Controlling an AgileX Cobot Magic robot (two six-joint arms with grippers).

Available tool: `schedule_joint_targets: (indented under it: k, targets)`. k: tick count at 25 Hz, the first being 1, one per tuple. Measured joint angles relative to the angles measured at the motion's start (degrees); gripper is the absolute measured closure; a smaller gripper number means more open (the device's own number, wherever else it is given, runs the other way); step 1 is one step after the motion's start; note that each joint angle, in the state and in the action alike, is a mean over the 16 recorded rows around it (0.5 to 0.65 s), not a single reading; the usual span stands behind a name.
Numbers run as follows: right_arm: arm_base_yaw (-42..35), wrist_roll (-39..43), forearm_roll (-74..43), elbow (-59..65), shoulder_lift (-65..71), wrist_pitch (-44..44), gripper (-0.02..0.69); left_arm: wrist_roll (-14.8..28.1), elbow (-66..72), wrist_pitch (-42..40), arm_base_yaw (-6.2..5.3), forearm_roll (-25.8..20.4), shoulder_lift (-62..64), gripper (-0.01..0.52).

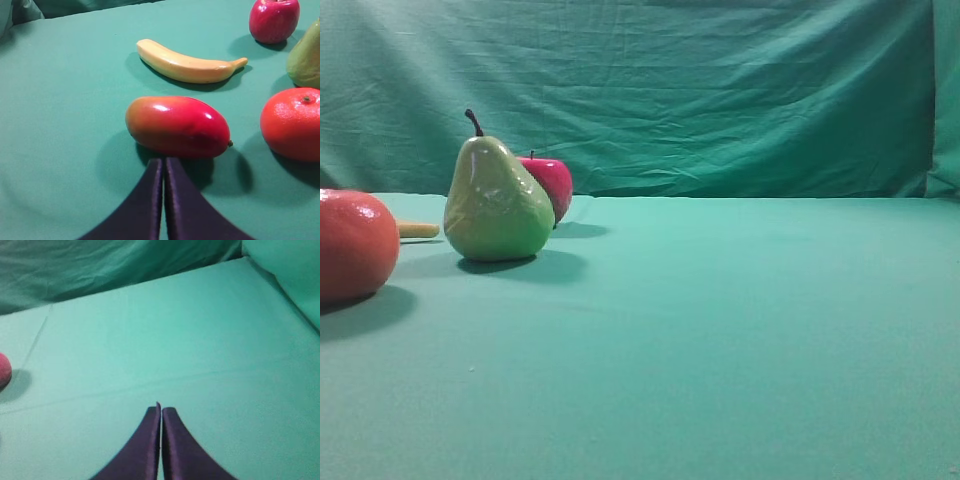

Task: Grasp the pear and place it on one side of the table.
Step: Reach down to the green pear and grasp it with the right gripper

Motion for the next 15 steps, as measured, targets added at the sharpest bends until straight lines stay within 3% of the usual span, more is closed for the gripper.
schedule_joint_targets:
  k: [9,15]
  targets:
    - [15.6,-10.5,1.0,-13.0,23.2,-3.0,0.644,0.0,0.0,0.0,0.00,0.0,0.0,0.514]
    - [26.6,-12.1,1.1,-21.3,38.3,-7.1,0.520,0.0,0.0,0.0,0.00,0.0,0.0,0.514]
